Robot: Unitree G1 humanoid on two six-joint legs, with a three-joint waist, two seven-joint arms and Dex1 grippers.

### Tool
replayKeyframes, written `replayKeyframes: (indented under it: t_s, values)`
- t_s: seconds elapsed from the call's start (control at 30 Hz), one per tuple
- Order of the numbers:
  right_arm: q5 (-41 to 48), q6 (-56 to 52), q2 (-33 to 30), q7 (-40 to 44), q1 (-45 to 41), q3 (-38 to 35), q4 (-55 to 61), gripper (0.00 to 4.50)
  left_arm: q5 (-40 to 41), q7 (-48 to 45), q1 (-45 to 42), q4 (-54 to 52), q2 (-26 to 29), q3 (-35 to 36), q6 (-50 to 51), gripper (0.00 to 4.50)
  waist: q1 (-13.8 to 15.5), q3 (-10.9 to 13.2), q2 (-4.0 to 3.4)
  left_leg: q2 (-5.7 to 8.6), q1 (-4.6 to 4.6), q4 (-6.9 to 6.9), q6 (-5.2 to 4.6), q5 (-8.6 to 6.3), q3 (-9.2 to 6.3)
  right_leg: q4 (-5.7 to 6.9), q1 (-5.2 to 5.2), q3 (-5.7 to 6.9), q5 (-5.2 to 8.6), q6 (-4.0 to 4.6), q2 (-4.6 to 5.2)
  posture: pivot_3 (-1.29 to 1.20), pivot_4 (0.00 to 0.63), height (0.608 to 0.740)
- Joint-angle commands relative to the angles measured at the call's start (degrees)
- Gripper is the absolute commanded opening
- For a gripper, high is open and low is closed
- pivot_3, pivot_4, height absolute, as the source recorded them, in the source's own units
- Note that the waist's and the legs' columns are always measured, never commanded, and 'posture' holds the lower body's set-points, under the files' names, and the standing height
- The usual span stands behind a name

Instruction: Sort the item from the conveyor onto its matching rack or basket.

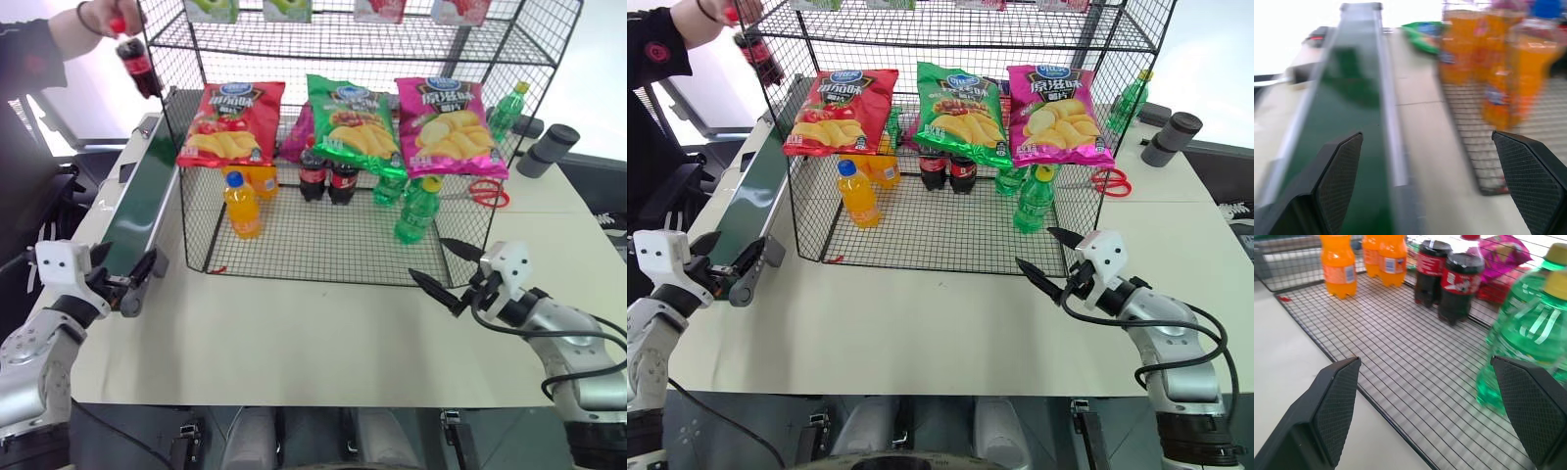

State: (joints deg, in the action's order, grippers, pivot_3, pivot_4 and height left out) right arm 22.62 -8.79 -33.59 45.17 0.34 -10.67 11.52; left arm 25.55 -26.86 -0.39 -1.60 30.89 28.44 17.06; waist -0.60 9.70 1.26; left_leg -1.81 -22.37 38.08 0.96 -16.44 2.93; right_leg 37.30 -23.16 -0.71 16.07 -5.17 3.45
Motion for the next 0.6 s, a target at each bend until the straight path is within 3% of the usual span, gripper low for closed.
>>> replayKeyframes:
  t_s: [0.03,0.6]
  values:
    - [0.2,0.9,0.7,-0.3,-0.6,0.4,1.9,4.43,0.0,1.7,-1.0,-0.9,-0.6,0.8,-0.9,4.5,0.0,0.0,0.01,0.0,0.0,0.0,0.0,0.0,0.0,-0.01,0.0,0.0,0.0,0.0,0.01,0.0,0.15,0.74]
    - [-0.3,-0.6,3.7,-3.6,-1.6,5.5,6.7,4.43,-10.5,12.9,-6.6,5.8,-2.4,-2.4,-7.5,4.5,-0.1,0.0,0.03,0.0,0.0,0.0,0.0,0.0,-0.01,0.01,-0.01,0.01,-0.01,-0.01,0.04,0.0,0.15,0.74]
